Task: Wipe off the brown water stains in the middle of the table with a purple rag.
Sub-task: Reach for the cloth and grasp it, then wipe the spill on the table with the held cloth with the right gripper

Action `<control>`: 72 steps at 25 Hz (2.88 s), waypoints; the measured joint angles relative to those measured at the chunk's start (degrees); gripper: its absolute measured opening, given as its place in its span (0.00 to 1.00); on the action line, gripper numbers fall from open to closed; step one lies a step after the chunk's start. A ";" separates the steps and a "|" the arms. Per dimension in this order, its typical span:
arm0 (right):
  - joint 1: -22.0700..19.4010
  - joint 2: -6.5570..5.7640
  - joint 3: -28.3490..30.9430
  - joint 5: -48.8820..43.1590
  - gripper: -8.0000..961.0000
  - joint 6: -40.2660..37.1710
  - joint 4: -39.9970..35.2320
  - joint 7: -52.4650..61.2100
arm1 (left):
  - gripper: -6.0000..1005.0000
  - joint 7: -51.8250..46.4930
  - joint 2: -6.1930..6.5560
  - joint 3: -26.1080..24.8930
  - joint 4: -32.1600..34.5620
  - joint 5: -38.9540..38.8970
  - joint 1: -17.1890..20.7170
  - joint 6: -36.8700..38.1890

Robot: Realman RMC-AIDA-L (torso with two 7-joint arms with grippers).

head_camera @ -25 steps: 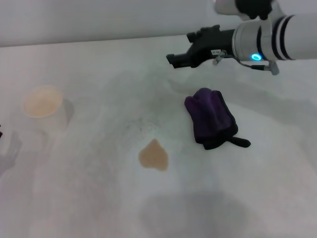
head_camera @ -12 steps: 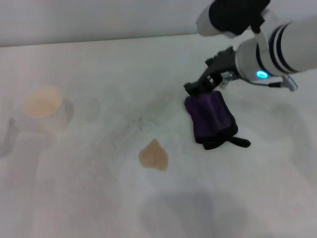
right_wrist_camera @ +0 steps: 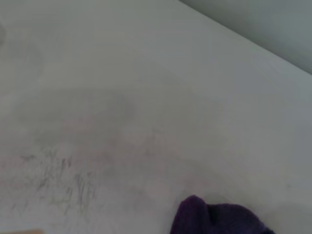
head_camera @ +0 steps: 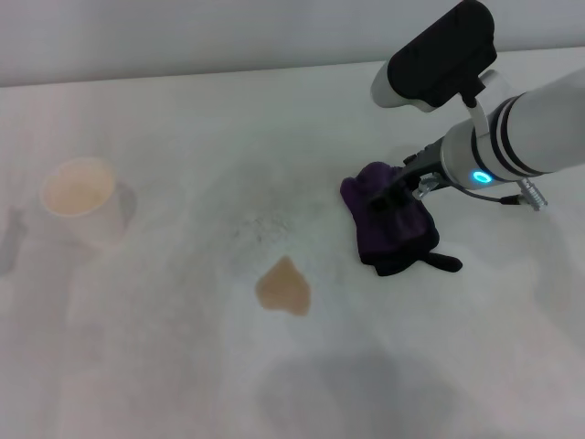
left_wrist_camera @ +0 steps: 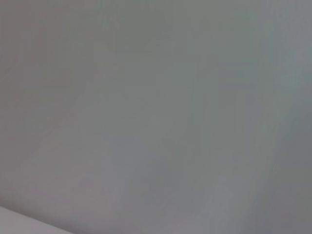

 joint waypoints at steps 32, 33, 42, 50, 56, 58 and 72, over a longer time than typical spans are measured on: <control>4.22 0.04 0.56 3.31 0.29 -1.67 11.89 0.74 | 0.89 -0.11 0.01 0.00 -0.27 -0.82 0.73 2.40; 4.34 0.06 0.50 3.31 0.24 -1.78 12.14 0.74 | 0.89 -0.12 0.01 0.00 -0.27 -0.82 0.73 2.40; 2.84 -0.07 0.13 9.68 0.08 1.26 3.80 -5.47 | 0.89 -0.12 -0.06 0.00 -0.26 -0.81 0.87 2.40; 4.91 -0.02 -6.92 17.82 0.08 5.83 -2.84 -10.79 | 0.89 -0.12 -0.08 0.00 -0.16 -0.81 0.90 2.39; 7.80 0.19 -12.55 20.68 0.08 5.55 -0.41 -11.40 | 0.89 -0.12 -0.08 0.00 0.05 -0.81 0.76 2.38; 8.67 0.29 -14.86 20.73 0.08 3.77 1.48 -11.40 | 0.89 -0.12 -0.08 0.00 0.13 -0.81 0.66 2.38; 9.28 0.10 -16.55 21.88 0.08 -9.88 13.41 -11.87 | 0.89 -0.11 -0.17 0.00 0.27 -0.81 -0.40 2.21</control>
